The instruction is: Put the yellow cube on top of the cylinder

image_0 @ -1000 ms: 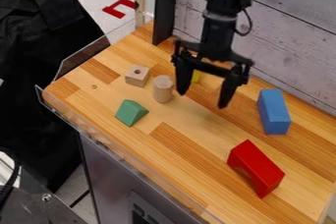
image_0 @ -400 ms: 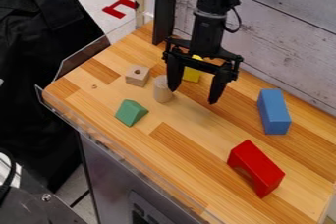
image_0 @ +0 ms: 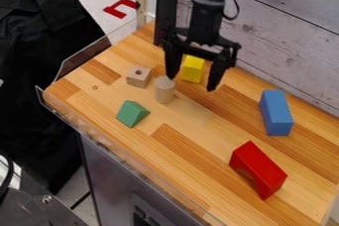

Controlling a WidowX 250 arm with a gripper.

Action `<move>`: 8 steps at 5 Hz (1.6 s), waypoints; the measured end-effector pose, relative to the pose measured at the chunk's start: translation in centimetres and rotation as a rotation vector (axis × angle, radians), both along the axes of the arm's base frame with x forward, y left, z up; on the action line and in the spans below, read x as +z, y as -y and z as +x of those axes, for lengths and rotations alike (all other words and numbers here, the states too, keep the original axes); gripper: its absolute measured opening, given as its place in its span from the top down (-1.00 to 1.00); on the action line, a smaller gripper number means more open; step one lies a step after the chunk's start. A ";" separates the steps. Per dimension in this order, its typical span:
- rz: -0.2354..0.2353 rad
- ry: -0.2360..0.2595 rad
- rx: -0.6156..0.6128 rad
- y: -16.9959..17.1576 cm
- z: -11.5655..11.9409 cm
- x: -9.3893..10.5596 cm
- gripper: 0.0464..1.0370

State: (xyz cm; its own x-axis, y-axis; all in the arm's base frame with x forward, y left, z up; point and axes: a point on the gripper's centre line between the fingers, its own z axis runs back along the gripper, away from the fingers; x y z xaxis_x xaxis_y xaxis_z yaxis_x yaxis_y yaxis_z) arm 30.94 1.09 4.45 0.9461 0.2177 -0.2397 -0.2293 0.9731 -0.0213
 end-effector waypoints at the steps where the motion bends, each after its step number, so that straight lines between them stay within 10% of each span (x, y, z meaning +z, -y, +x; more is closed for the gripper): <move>1: 0.002 0.027 0.005 -0.9 1.0 0.6 -0.92; 8: -0.049 0.021 0.038 -3.1 3.8 -0.9 -0.92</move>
State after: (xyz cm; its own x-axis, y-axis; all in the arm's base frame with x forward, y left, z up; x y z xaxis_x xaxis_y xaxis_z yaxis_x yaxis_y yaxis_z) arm 34.69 4.15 3.52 0.9422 0.2424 -0.2312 -0.2654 0.9613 -0.0739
